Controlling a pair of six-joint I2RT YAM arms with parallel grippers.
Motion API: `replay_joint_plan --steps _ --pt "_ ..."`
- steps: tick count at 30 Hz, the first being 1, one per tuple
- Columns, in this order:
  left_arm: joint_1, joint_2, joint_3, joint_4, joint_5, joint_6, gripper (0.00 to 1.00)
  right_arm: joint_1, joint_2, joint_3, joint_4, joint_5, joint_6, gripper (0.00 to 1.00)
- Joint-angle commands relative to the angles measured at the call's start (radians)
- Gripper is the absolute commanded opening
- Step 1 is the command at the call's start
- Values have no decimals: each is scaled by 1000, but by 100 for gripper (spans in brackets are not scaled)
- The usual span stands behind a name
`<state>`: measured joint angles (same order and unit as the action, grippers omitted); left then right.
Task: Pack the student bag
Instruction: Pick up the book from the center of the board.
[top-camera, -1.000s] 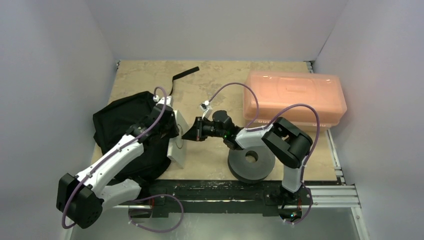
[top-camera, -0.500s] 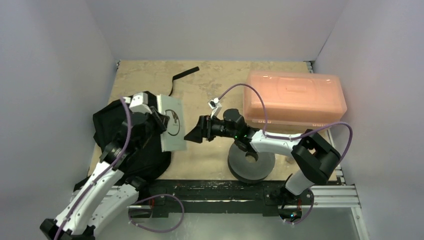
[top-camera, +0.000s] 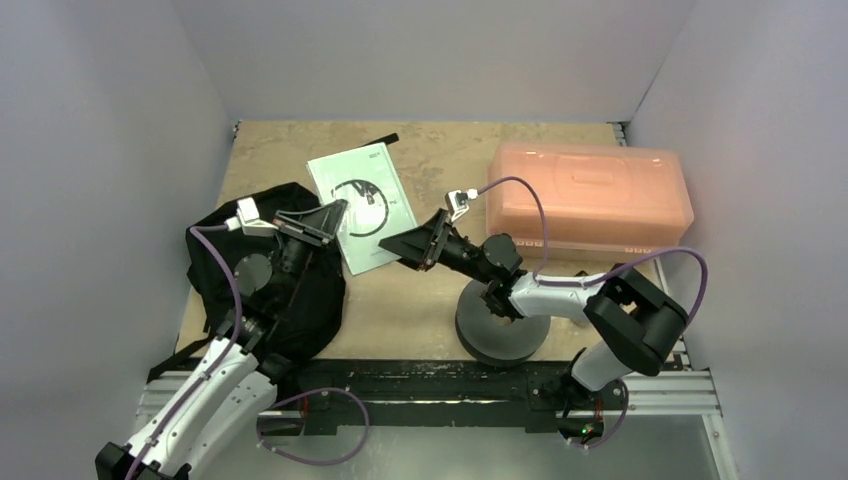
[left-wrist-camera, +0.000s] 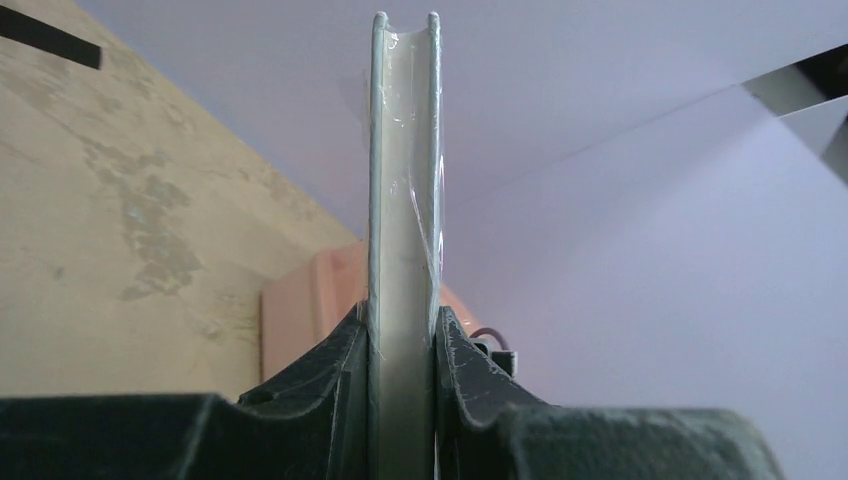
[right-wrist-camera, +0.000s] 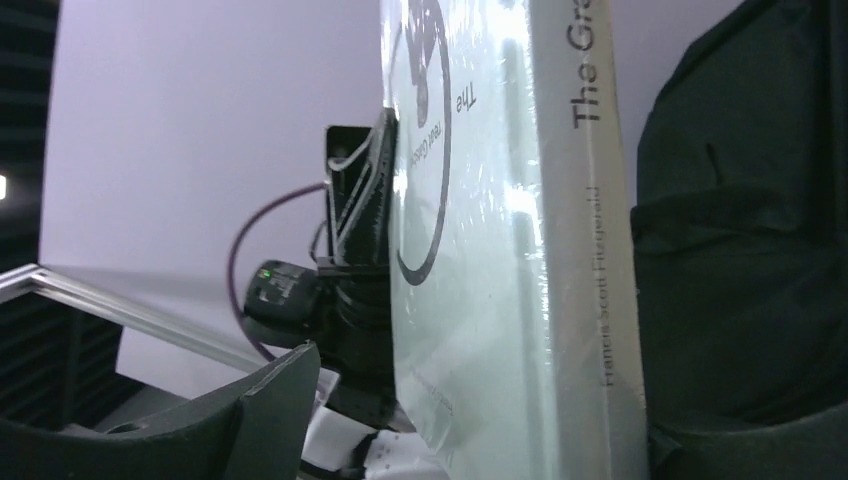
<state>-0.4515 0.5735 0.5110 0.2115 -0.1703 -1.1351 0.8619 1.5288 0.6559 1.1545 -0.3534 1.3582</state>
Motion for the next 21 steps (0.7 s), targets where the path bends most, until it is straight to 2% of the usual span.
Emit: replay_joint_plan --steps 1,4,8,12,13,14,16,17,18,19,21 --pt "5 6 -71 503 35 -204 0 4 -10 -16 259 138 177 74" --pt "4 51 -145 680 3 -229 0 27 -22 -6 283 205 198 65" --pt "4 107 -185 843 2 -229 0 49 -42 20 211 288 209 23" --pt "4 122 -222 879 36 -206 0 48 -69 5 185 330 171 0" --pt "5 110 -231 826 55 -191 5 47 -86 0 157 339 142 0" --pt "4 86 -245 757 56 -185 21 44 -110 -1 103 336 99 0" --pt "9 -3 -303 571 25 -200 61 40 -166 33 -117 323 6 0" --pt "18 -70 -321 418 18 -208 74 37 -194 35 -160 324 -55 0" --pt "28 -136 -321 232 16 -206 83 28 -224 21 -180 329 -107 0" --pt "34 -209 -293 25 13 -178 87 19 -273 7 -204 345 -170 0" --pt "36 -327 -202 -348 -22 -48 89 -5 -346 43 -389 374 -342 0"
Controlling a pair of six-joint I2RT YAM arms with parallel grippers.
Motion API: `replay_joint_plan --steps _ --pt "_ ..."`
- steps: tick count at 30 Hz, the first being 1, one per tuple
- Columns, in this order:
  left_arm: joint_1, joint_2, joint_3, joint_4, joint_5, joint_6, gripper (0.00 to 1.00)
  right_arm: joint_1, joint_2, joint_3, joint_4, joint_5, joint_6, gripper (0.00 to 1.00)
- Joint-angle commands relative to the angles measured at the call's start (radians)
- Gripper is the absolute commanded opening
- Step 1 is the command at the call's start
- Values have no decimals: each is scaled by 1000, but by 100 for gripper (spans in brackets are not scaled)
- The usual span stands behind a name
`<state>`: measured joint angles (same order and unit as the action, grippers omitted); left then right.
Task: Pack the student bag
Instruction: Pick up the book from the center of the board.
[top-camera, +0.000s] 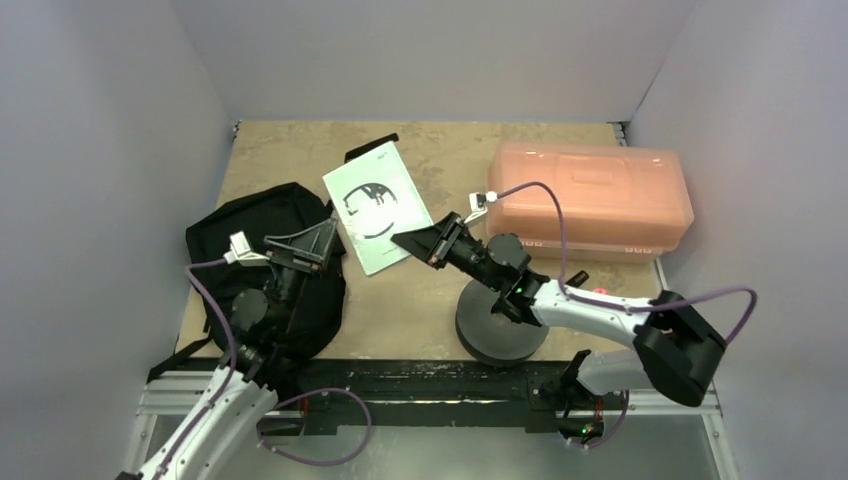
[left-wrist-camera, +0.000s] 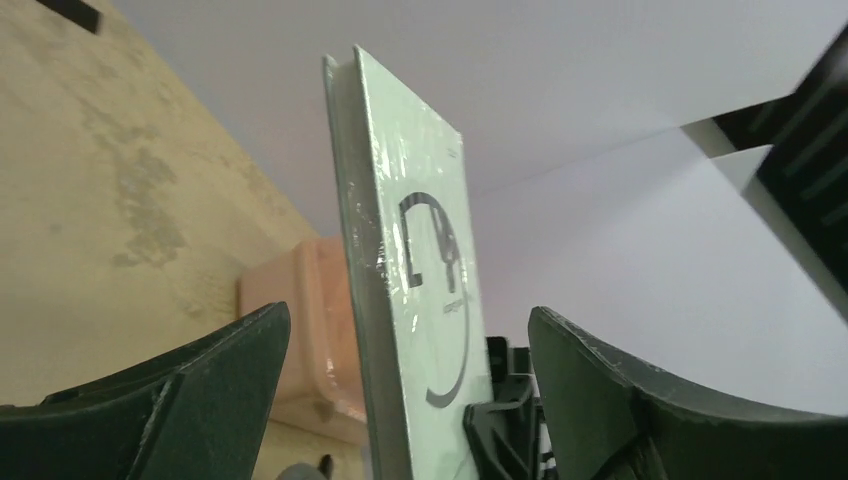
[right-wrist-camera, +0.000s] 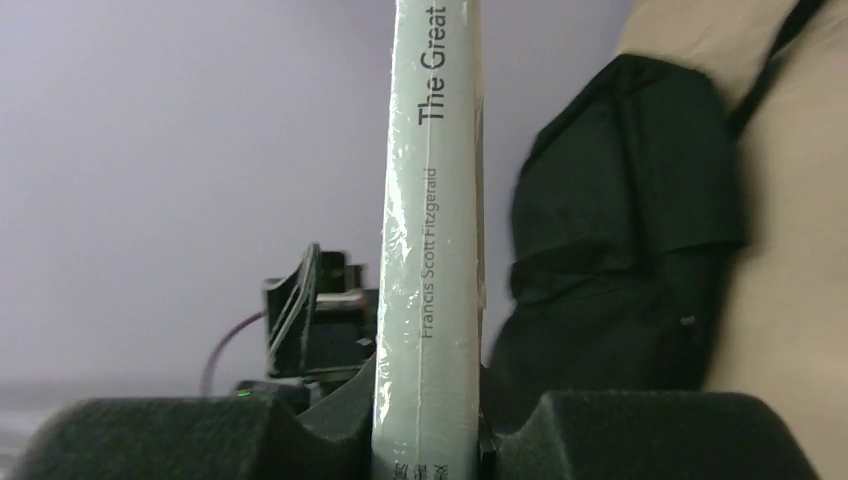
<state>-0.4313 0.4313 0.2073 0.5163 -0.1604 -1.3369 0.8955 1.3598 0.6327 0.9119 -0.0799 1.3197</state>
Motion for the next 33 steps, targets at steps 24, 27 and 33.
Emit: replay_joint_plan --steps 24,27,33 --pt "-84 945 725 -1488 -64 660 80 -56 -510 122 -560 312 -1010 0" --pt "-84 1006 696 -1417 -68 649 55 -56 -524 115 -555 316 -1023 0" --pt "-84 1069 793 -1310 -25 674 6 -56 -525 108 -564 279 -1024 0"
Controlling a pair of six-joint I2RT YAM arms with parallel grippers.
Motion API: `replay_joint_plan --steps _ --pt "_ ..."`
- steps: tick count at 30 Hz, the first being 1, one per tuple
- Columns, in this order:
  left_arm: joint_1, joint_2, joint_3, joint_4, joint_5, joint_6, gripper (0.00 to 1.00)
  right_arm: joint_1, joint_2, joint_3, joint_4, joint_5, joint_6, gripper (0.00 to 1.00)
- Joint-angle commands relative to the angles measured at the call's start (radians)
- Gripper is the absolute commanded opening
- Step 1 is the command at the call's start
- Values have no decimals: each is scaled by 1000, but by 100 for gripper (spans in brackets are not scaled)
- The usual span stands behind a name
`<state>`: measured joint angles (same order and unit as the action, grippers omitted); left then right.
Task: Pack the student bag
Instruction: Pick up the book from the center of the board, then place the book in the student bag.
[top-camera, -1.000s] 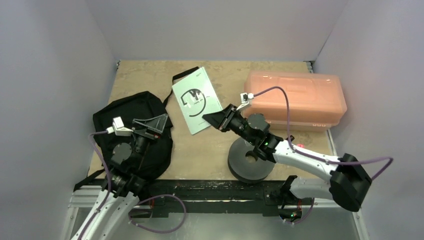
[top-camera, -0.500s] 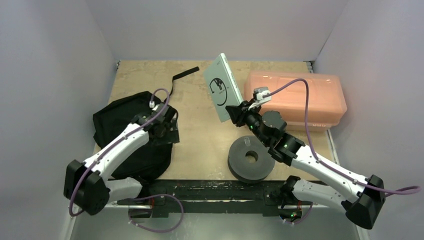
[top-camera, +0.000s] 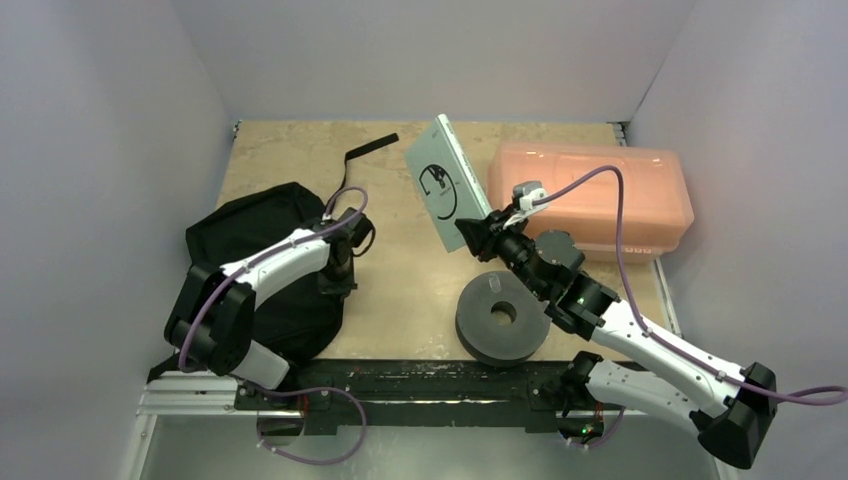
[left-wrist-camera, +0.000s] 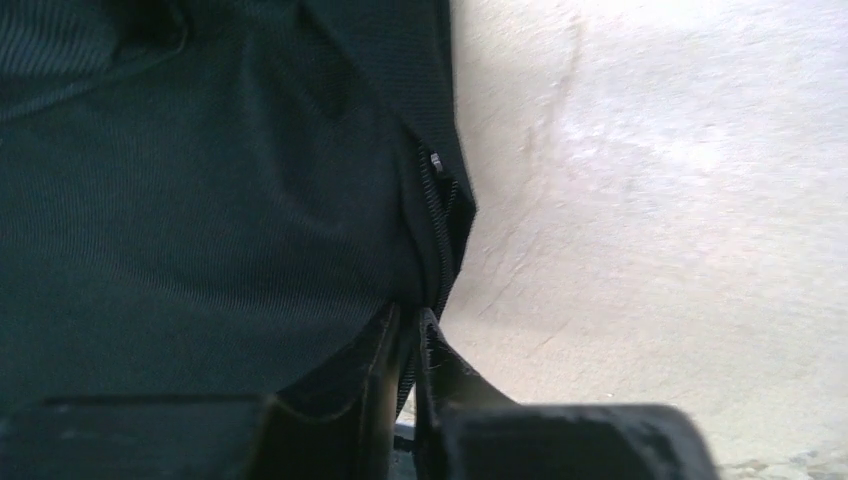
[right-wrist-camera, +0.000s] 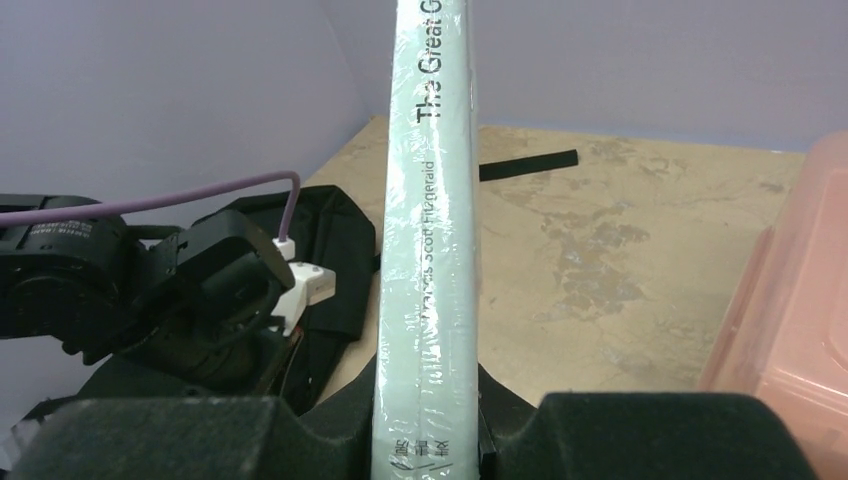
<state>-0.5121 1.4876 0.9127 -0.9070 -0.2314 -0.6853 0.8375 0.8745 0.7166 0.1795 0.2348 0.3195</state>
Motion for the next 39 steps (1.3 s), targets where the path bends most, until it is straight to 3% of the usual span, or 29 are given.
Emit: replay_joint_plan --steps 1,6,11,12,15,16,21,22,24,28,33,34,36,39 --pt "-3 18 120 136 63 29 0 2 -38 24 163 -39 -22 0" --pt "1 94 370 242 186 45 0 2 -31 15 107 -53 11 0" --pt "6 194 588 188 254 75 0 2 -57 14 42 -37 29 0" --pt "6 185 591 163 245 93 5 2 -61 20 21 -28 37 0" --pt "6 86 463 106 142 127 62 2 -87 14 4 3 30 0" --pt "7 55 415 71 99 132 72 2 -97 5 11 10 27 0" --pt "8 -119 134 -6 -1 51 89 2 -115 -12 58 14 10 0" --pt "7 -162 79 5 -4 6 97 2 -111 -8 64 13 4 0" --pt "7 -228 -17 31 -44 -65 100 2 -106 1 73 6 -4 0" --pt "7 -239 -126 103 -59 -168 100 2 -99 6 79 -4 -3 0" --pt "20 -55 -93 200 -15 -141 95 2 -131 -2 61 -10 13 0" --pt "19 -22 -79 214 -28 -136 88 2 -139 -3 52 -6 13 0" --pt "23 10 -47 267 -17 -105 55 2 -159 -5 38 5 13 0" --pt "34 65 60 313 14 -43 15 2 -172 -5 15 14 10 0"
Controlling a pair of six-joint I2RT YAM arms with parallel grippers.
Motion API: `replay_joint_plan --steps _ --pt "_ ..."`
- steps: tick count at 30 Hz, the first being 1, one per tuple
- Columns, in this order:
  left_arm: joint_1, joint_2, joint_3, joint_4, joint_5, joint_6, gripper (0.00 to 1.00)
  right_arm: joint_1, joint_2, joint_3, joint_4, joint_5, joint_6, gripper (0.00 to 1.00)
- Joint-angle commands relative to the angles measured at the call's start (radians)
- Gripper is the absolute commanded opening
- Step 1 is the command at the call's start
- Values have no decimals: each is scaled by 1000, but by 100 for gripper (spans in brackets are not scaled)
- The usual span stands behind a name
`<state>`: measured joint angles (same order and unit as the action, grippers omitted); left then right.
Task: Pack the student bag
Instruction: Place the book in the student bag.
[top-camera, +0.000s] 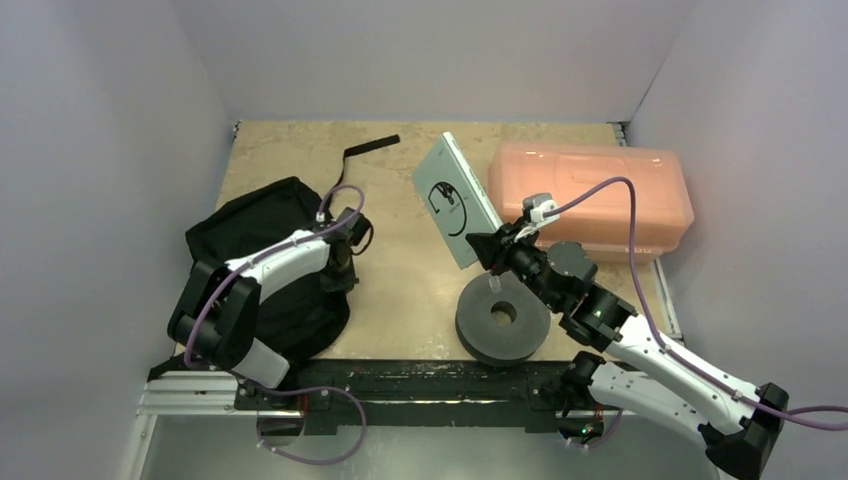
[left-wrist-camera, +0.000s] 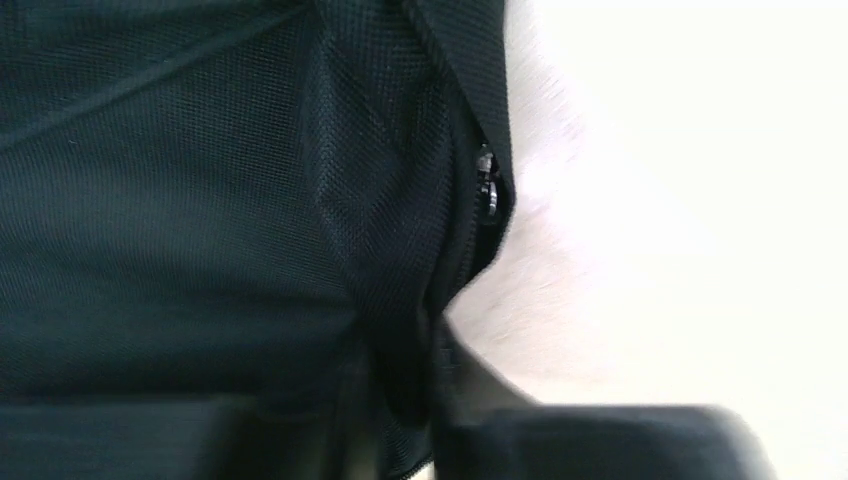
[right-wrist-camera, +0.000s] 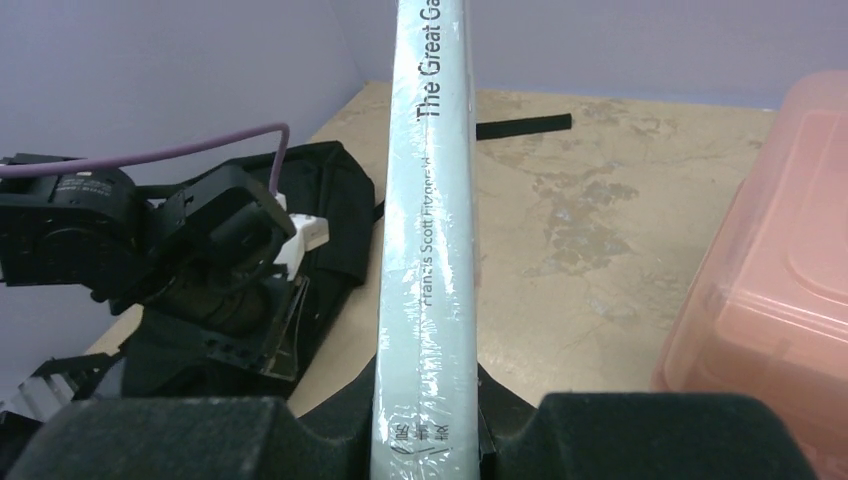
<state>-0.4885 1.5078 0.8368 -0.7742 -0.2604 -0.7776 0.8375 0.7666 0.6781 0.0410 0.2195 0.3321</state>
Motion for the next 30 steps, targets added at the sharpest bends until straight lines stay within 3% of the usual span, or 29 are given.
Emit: replay_joint_plan --steps 1,4,7,8,12,16,21,24,30 --pt "13 81 193 177 42 65 0 2 -65 33 148 30 -2 0" --pt "13 184 389 147 107 127 0 2 -62 31 138 29 -1 0" --pt "13 209 487 156 170 127 0 2 -50 44 104 43 -6 0" --pt "13 207 502 155 181 129 6 2 -48 47 96 50 -9 0" --pt "13 169 470 143 232 173 53 2 -61 34 95 71 -21 0" --pt "13 39 330 206 316 253 77 2 -49 21 112 65 -21 0" --pt "4 -126 231 219 358 364 84 2 -15 16 132 31 -8 0" --pt "-52 -139 245 156 291 440 85 2 -8 14 132 14 4 0" --pt "-147 -82 266 92 142 464 75 2 -13 3 120 5 31 0"
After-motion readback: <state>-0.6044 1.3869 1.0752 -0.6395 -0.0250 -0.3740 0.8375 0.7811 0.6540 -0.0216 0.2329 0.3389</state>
